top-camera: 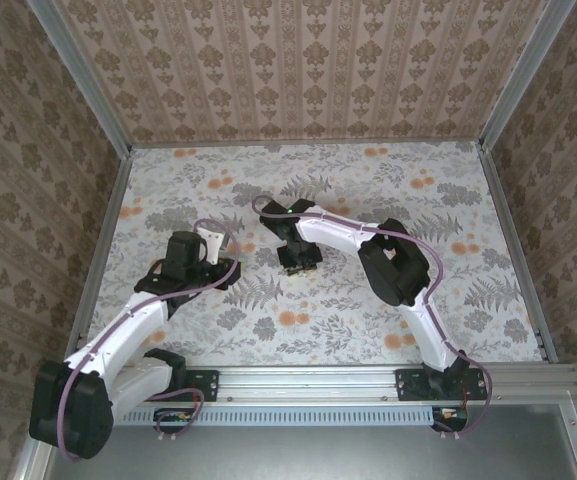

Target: Insert wireless bluetooth earbuds into charging case

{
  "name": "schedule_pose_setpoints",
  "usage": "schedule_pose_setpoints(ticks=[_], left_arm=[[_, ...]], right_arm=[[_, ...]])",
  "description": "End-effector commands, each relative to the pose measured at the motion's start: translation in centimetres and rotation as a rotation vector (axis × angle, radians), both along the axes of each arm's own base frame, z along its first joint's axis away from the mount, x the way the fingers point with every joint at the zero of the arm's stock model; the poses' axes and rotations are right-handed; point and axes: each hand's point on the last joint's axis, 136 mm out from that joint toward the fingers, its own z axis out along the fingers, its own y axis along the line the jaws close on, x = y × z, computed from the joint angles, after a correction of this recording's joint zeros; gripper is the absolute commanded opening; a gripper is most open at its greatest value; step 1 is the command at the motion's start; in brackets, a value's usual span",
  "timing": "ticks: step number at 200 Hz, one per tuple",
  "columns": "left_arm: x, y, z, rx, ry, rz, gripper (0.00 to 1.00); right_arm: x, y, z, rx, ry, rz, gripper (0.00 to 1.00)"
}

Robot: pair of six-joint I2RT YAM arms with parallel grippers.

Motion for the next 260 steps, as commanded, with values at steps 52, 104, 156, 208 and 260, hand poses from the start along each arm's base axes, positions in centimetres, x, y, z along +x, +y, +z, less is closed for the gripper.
schedule_pose_setpoints(ticks=[52,104,156,208,260], left_arm=[[-1.2,-3.6,4.6,-0.171,-0.260,-0.248,0.00],[-2.3,-6.1,9.3,-0.297,-0.441,-0.452,0.00],[-3.7,-7.7,12.0,-0.353,-0.512,-0.611,0.00],[-5.4,-8.2,13.3,-0.371,-0.570,-0.699,0.00],[-6.9,-8.3,13.2,-0.352,-0.579,-0.745,0.00]], right_arm=[[-1.2,0.0,6.0,0.090,-0.070,0.085,0.19],[-6.1,2.7,17.2,0.560,-0.164,0.216,0.18],[-10.4,4.9,20.6,0.716,-0.147,0.373,0.18],[-9.1,6.5,20.5,0.731,-0.164,0.391,0.18],[-6.3,6.4,22.8,0.711,-0.203,0.386,0.17]])
